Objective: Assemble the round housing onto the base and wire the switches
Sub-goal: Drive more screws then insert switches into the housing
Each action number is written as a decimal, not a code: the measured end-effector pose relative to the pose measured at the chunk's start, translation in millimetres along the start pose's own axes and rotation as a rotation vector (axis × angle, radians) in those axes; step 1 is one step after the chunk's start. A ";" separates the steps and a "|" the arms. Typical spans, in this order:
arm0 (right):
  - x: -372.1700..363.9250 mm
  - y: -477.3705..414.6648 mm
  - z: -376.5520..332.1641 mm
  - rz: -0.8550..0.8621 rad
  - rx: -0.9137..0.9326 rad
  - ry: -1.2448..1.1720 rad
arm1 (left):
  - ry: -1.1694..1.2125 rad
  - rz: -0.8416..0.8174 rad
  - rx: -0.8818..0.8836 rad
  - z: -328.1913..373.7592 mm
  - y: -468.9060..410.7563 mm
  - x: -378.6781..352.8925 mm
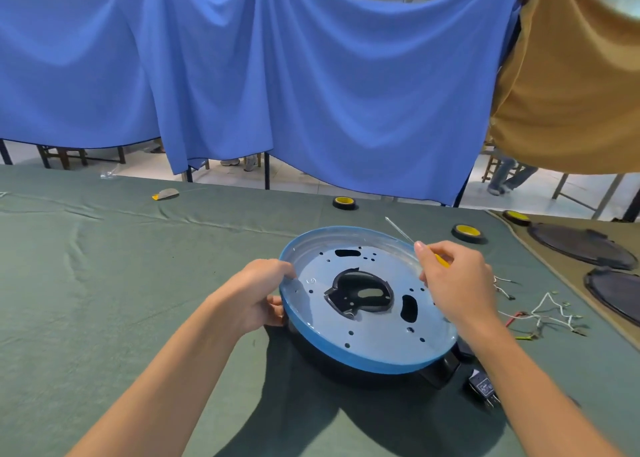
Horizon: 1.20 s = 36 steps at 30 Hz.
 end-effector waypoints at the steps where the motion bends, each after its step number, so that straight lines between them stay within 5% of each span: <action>1: 0.0 -0.3 -0.5 0.000 0.000 -0.017 | -0.022 0.012 -0.014 3.1 -0.1 -2.0; 13: 6.3 0.4 -0.3 -0.015 -0.136 -0.385 | 0.134 0.224 -0.343 56.7 17.2 -9.4; 18: 14.8 -0.3 1.3 -0.018 -0.220 -0.581 | -0.125 0.379 -0.714 86.3 40.2 -15.8; 26: 25.0 -2.4 7.1 -0.035 -0.306 -0.726 | -0.614 0.599 -1.046 98.7 46.0 -38.5; 36: 14.7 0.7 16.9 -0.177 -0.362 -0.763 | -1.107 0.490 -1.570 43.4 30.9 -65.7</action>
Point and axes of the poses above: each hand's wrist, its own y-axis away from the middle knuckle, its own x-axis out of the back of the hand, z = x × y, the point moved 2 cm from there along -y, towards the middle knuckle, and after that the axes turned 13 degrees about -x, right-handed, at the moved point
